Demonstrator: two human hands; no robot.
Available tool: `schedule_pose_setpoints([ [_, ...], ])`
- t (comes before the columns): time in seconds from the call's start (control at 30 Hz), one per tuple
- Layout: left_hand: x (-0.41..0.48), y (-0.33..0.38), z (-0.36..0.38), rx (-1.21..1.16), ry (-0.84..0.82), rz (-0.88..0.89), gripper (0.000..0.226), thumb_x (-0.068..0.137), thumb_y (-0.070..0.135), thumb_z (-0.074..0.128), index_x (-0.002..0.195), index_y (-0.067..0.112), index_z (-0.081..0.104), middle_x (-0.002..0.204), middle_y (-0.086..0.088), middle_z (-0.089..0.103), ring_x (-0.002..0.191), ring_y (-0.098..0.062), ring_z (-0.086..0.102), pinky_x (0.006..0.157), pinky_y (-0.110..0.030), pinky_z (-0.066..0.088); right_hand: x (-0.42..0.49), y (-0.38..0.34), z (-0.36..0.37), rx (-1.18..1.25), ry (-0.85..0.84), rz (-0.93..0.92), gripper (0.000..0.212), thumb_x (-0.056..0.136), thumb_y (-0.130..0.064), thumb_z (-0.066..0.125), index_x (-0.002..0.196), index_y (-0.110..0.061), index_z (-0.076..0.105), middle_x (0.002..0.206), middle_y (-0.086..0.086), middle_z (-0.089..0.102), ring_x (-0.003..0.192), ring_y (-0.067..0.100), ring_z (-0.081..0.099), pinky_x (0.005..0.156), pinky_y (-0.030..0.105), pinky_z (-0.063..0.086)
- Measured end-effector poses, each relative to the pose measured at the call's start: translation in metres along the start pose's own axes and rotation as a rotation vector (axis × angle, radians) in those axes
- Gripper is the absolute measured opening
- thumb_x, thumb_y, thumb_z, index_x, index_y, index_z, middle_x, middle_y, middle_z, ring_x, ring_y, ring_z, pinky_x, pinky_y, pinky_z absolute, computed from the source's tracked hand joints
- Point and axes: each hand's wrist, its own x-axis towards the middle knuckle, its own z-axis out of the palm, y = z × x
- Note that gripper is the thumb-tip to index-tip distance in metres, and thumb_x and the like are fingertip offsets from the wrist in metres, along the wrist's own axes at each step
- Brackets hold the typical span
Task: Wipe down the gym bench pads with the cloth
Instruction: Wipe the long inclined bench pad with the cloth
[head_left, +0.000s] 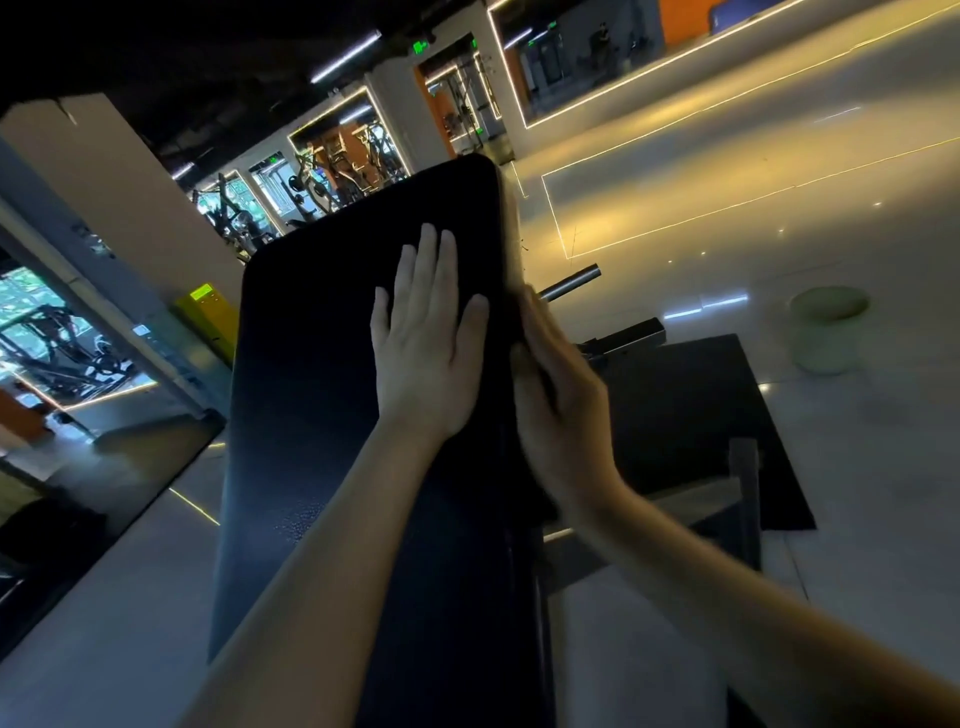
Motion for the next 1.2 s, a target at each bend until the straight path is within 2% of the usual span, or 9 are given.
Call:
schedule_pose_setpoints([
  [0.23,0.0,-0.002,0.001,-0.019,0.003,0.017,0.071,0.095,0.057,0.008,0.158,0.025,0.004,0.165,0.009,-0.003,0.151,-0.006,-0.008,0.117,-0.024,-0.012,-0.124,-0.001,-0.01,-0.095,-0.041,-0.033,0.046,0.103,-0.03,0.04,0.148,-0.021,0.036,0.156,-0.007,0.034,0.145,0.02,0.028,0.116,0.031,0.027],
  [0.33,0.0,-0.004,0.002,-0.026,0.007,0.026,0.07,0.095,0.057,0.009,0.158,0.026,0.003,0.165,0.01,-0.003,0.151,-0.005,-0.008,0.118,-0.024,-0.012,-0.085,-0.002,-0.002,0.013,0.007,0.059,0.048,0.098,-0.024,0.042,0.146,-0.032,0.038,0.154,-0.019,0.032,0.146,0.01,0.024,0.118,0.029,0.025],
  [0.43,0.0,-0.006,0.002,-0.019,0.001,0.026,0.07,0.095,0.057,0.009,0.157,0.026,0.002,0.165,0.01,-0.003,0.15,-0.005,-0.009,0.118,-0.024,-0.011,-0.008,-0.003,0.008,0.058,0.042,0.083,0.047,0.098,-0.015,0.042,0.144,-0.018,0.044,0.153,-0.004,0.039,0.144,0.01,0.029,0.117,0.037,0.032],
  [0.57,-0.001,-0.006,0.001,-0.026,-0.003,0.029,0.069,0.095,0.055,0.01,0.157,0.025,0.005,0.165,0.009,-0.003,0.15,-0.005,-0.008,0.121,-0.029,-0.008,0.097,0.007,0.016,-0.078,0.023,0.028,0.047,0.098,-0.025,0.034,0.134,-0.003,0.053,0.121,0.011,0.063,0.104,0.012,0.059,0.079,0.014,0.045],
  [0.63,-0.002,-0.005,0.001,-0.018,-0.006,0.02,0.069,0.095,0.055,0.008,0.157,0.026,0.005,0.164,0.01,-0.004,0.15,-0.004,-0.009,0.121,-0.03,-0.008,0.123,0.013,0.016,-0.109,0.011,0.037,0.063,0.089,-0.04,0.027,0.126,0.003,0.056,0.098,0.004,0.056,0.087,0.015,0.05,0.071,0.018,0.035],
  [0.77,-0.002,-0.003,0.0,-0.024,-0.005,0.018,0.07,0.094,0.055,0.009,0.157,0.024,0.005,0.165,0.008,-0.003,0.151,-0.007,-0.008,0.12,-0.03,-0.008,0.1,0.019,0.009,-0.023,-0.015,0.06,0.051,0.096,-0.027,0.035,0.138,-0.003,0.049,0.122,0.01,0.062,0.11,0.023,0.06,0.092,0.037,0.051],
  [0.9,-0.001,-0.003,0.001,-0.025,0.001,0.006,0.071,0.094,0.055,0.01,0.157,0.024,0.005,0.166,0.006,-0.001,0.151,-0.008,-0.006,0.119,-0.027,-0.009,0.006,0.005,0.002,0.127,-0.016,0.094,0.046,0.1,-0.012,0.041,0.146,-0.008,0.039,0.153,0.009,0.039,0.144,0.018,0.032,0.117,0.04,0.032],
  [1.03,0.0,-0.003,0.001,-0.005,0.002,0.005,0.073,0.093,0.057,0.007,0.158,0.024,0.004,0.166,0.007,-0.002,0.151,-0.009,-0.006,0.12,-0.03,-0.009,-0.101,0.002,-0.009,0.005,-0.05,0.066,0.05,0.102,-0.024,0.041,0.15,-0.015,0.031,0.158,-0.002,0.03,0.148,0.02,0.023,0.119,0.035,0.023],
  [1.2,0.0,-0.003,0.001,-0.014,0.008,0.013,0.073,0.093,0.057,0.007,0.158,0.024,0.004,0.166,0.007,-0.002,0.151,-0.009,-0.006,0.119,-0.029,-0.01,-0.152,0.011,-0.017,-0.154,-0.11,-0.016,0.046,0.105,-0.037,0.033,0.149,-0.024,0.031,0.157,-0.004,0.032,0.145,0.024,0.028,0.115,0.04,0.029],
])
